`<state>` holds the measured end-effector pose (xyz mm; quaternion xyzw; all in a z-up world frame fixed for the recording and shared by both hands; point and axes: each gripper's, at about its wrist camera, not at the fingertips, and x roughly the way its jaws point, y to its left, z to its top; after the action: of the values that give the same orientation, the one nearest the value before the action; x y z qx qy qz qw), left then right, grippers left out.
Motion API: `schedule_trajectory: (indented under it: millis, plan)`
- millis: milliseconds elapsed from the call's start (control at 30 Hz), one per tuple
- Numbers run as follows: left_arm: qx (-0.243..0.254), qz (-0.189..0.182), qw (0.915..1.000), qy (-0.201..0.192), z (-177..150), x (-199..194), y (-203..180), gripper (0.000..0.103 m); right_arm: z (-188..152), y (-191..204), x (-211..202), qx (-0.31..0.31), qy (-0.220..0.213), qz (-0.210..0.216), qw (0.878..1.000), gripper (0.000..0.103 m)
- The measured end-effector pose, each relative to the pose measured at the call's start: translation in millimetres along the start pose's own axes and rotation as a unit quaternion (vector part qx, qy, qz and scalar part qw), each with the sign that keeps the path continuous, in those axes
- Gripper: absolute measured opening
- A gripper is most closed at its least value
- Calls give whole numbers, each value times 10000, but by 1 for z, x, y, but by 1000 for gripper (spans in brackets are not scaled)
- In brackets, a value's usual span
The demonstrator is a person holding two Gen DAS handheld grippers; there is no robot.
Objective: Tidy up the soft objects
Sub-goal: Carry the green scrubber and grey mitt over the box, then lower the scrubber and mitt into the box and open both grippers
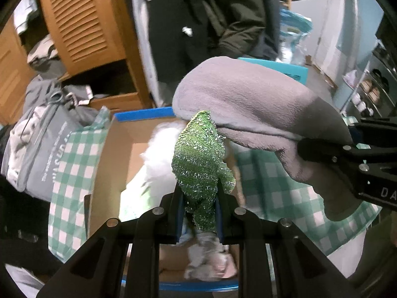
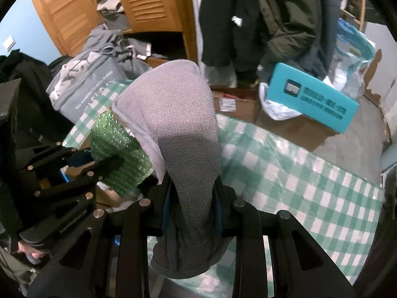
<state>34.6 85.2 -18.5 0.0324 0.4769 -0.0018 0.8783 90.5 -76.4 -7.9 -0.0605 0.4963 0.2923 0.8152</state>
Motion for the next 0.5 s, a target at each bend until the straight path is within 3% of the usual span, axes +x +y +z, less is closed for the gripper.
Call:
schedule_trajectory:
  millis: [500]
  plan:
    - [-536, 546, 9961, 439, -25, 28, 70, 21, 19, 60, 48, -179, 324, 292, 9989, 26]
